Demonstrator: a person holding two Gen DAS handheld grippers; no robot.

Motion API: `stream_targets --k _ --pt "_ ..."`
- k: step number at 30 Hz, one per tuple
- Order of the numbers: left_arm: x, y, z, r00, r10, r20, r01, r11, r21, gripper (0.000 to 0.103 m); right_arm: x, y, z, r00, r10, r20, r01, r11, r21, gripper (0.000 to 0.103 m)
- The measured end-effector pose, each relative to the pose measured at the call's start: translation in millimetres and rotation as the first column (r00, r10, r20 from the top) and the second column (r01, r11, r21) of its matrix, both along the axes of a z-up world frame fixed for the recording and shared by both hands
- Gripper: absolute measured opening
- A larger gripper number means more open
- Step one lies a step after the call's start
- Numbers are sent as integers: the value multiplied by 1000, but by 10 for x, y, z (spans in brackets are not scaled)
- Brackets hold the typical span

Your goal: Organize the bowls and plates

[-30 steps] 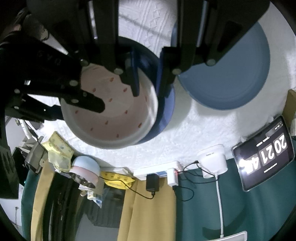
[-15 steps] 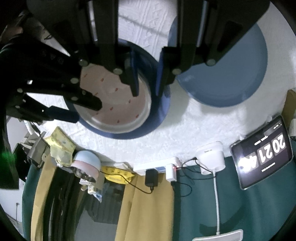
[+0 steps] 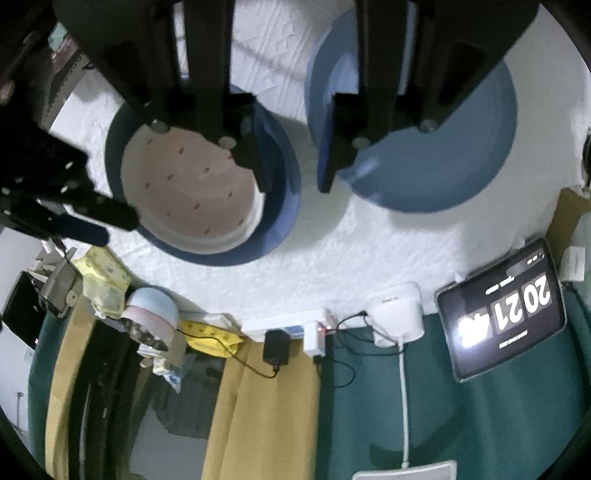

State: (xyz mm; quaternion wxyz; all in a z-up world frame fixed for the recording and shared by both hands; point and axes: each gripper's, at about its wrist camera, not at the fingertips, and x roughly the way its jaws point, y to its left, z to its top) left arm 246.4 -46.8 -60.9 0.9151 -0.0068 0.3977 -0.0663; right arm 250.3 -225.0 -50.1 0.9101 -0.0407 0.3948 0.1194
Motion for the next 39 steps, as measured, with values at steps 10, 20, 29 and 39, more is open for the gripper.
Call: stream_targets --k 10,20,29,39 --pt "52 8 -54 1000 4 -3 -4 1000 -16 33 61 -425 -92 1000 -20 -4 21 993 115 53" --pt "154 -51 -169 999 10 -42 -9 1000 25 33 172 -538 -271 998 -8 -57 17 986 165 53" --pt "198 -18 -229 999 7 -54 -5 999 38 33 246 -507 -457 995 -11 -100 28 985 172 47" --pt "227 -16 -248 998 -17 -62 20 999 50 33 288 -545 -535 992 -25 -126 55 968 244 47"
